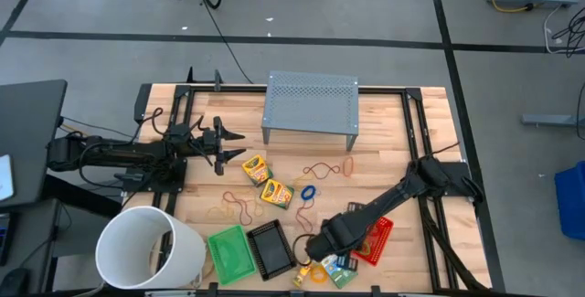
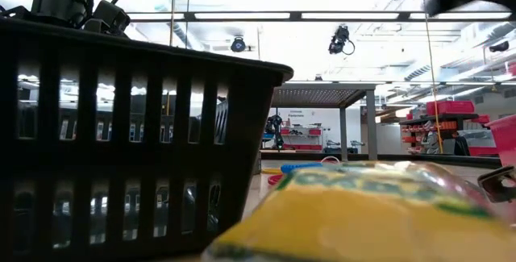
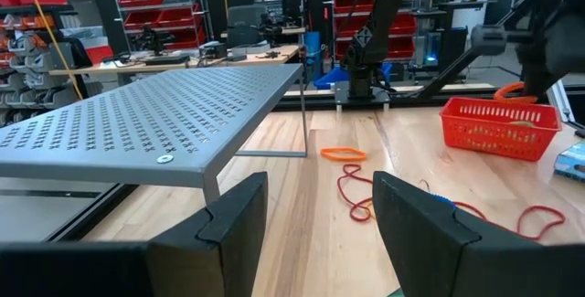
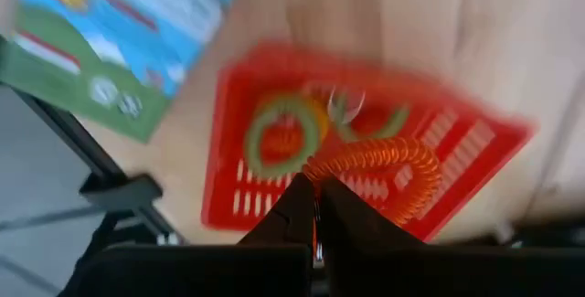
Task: Pick & Place Office Desk Supplies
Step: Put the orange spring keychain into the red bin, then put the blue spring keychain into the red bin
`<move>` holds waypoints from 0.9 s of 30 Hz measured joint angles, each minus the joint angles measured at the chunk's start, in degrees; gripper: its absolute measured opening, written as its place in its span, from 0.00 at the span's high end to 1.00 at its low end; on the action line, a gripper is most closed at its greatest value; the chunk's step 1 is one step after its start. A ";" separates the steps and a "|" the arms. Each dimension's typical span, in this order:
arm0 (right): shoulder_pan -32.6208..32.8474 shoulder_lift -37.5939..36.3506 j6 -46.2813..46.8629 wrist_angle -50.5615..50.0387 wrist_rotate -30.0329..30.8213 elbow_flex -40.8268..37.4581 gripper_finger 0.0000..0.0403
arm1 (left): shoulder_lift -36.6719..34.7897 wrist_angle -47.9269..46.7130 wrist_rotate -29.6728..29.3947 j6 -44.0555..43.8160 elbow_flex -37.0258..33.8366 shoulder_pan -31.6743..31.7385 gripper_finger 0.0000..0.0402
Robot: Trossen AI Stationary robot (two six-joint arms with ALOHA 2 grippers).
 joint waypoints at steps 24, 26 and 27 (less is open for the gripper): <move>0.13 -0.43 5.26 5.87 -2.33 -7.28 0.55 | 0.01 0.11 0.16 0.00 0.00 0.01 0.49; -0.28 -1.58 5.66 6.31 -0.93 -7.25 0.55 | 0.01 0.12 0.16 0.00 0.00 -0.01 0.49; -0.43 -2.23 5.94 6.42 0.61 -7.21 0.55 | 0.01 0.12 0.16 0.00 0.01 -0.01 0.49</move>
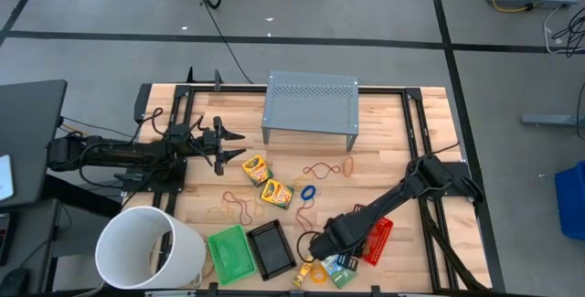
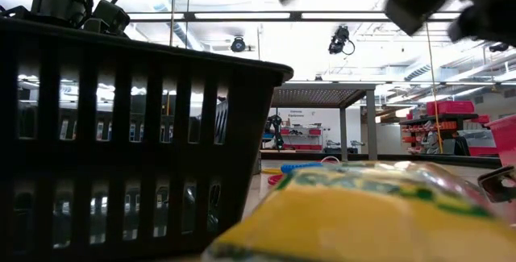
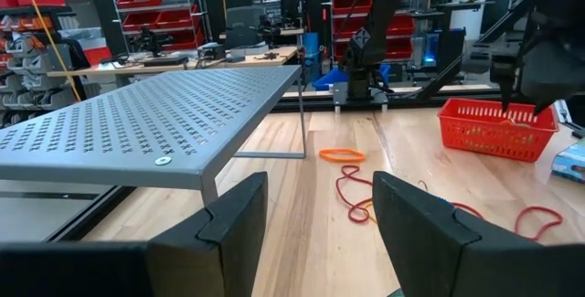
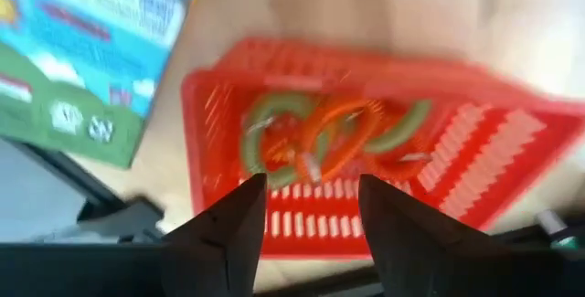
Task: Pick & Place Office Desk Supplies
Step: Put the blue spring keychain into the red bin
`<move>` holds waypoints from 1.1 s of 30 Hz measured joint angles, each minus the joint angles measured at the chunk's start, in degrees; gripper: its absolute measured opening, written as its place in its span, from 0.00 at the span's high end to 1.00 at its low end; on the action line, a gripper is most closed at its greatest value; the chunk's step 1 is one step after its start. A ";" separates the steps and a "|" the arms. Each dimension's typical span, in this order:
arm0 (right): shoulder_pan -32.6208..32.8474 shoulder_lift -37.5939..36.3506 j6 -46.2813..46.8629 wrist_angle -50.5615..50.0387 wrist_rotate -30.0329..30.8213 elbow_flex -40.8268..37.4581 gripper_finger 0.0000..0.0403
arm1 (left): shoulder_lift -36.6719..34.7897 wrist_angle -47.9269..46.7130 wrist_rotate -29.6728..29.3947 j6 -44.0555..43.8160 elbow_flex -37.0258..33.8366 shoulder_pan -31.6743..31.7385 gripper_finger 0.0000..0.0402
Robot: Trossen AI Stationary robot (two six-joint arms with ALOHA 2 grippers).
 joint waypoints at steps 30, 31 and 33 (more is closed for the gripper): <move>-17.28 -5.18 -47.54 37.04 21.57 -14.38 0.56 | 0.00 -0.27 -0.22 0.24 -0.01 0.00 0.49; -17.38 -5.18 -48.41 38.02 20.58 -14.85 0.56 | 0.00 -0.29 -0.28 0.24 -0.01 0.02 0.49; -17.55 -5.18 -49.67 39.92 19.57 -15.94 0.56 | 0.00 -0.55 -0.32 0.24 -0.01 -0.01 0.49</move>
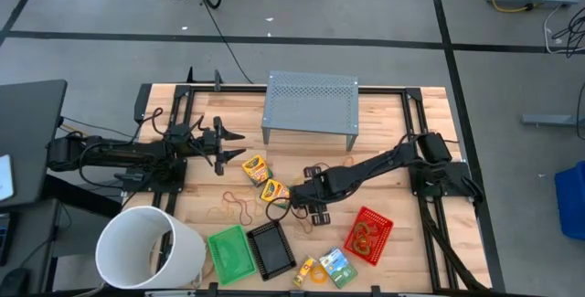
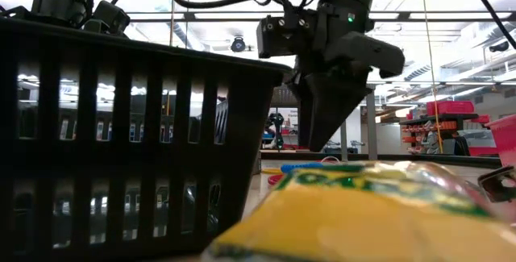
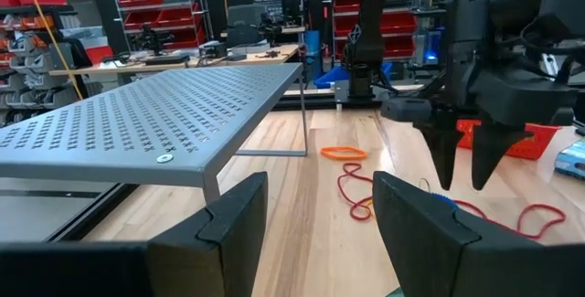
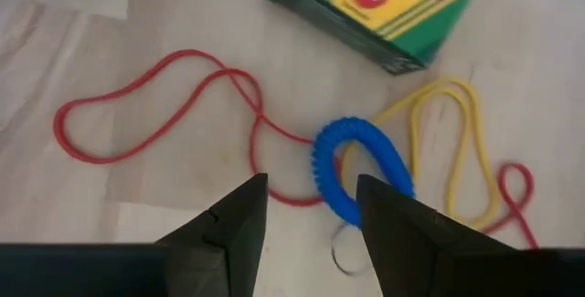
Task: Pick & Place Office Desk Supplies
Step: Put the blue spring keychain into the red bin
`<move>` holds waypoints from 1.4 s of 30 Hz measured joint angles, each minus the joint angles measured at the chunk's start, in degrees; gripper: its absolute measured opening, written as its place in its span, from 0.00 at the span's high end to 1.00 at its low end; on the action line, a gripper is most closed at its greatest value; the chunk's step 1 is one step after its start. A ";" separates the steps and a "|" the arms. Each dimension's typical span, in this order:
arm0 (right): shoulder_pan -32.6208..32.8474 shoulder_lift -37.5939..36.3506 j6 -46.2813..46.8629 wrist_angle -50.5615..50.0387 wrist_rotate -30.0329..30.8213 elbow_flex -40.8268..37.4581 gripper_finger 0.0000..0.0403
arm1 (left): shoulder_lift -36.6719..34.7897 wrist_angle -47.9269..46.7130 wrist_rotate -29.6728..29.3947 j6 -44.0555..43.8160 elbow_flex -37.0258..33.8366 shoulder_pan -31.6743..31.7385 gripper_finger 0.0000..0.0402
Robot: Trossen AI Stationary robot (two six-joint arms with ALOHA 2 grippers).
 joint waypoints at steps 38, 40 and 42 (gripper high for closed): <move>3.59 -0.01 0.85 2.42 7.99 -1.19 1.00 | -0.02 -0.38 -0.11 -0.01 0.01 0.01 0.49; 4.60 0.00 2.12 -1.57 9.16 1.53 1.00 | 0.00 -0.38 -0.11 -0.02 0.01 0.00 0.49; 5.73 -0.02 3.95 -5.98 10.38 4.40 1.00 | 0.00 -0.38 -0.11 -0.02 0.00 0.02 0.49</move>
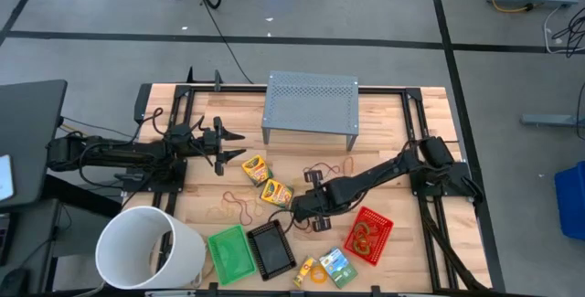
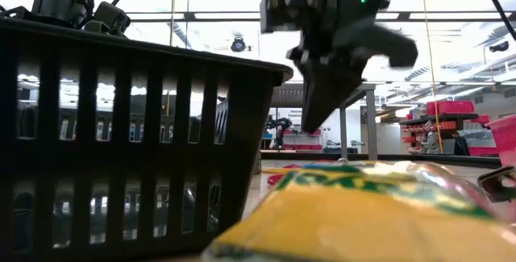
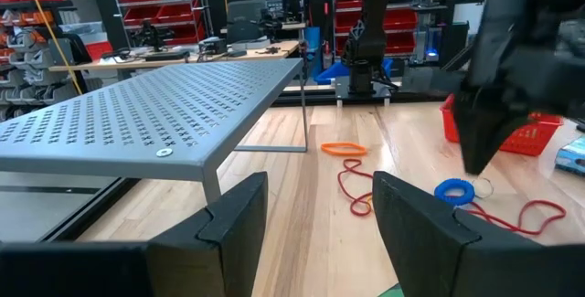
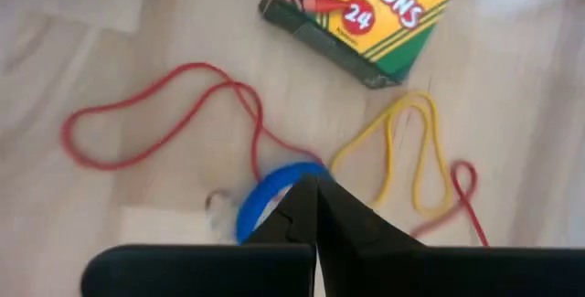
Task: Pick & Place Office Desk Supplies
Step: Put the blue spring keychain into the red bin
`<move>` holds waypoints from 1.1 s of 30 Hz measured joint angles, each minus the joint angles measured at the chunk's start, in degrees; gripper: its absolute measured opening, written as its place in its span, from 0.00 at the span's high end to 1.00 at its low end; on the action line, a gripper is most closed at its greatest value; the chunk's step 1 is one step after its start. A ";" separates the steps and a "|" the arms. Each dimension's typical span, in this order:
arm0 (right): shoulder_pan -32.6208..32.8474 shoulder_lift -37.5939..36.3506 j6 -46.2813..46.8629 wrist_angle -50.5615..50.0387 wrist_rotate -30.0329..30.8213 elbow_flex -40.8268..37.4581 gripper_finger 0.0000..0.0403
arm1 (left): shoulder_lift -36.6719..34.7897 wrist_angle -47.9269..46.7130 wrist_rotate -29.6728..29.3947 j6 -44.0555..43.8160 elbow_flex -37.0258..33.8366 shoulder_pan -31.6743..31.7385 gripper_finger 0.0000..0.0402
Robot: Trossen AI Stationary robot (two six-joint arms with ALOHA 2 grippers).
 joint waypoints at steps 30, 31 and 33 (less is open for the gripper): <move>1.65 1.05 2.89 1.58 -7.33 -1.97 0.56 | 0.00 -0.30 0.00 0.04 0.00 -0.02 0.49; 1.65 1.46 2.59 2.10 -7.32 -1.95 0.57 | 0.00 -0.41 0.00 0.04 0.02 0.00 0.49; 1.65 2.32 2.10 1.64 -7.29 -1.99 0.58 | -0.01 -0.37 0.00 0.04 0.00 -0.01 0.49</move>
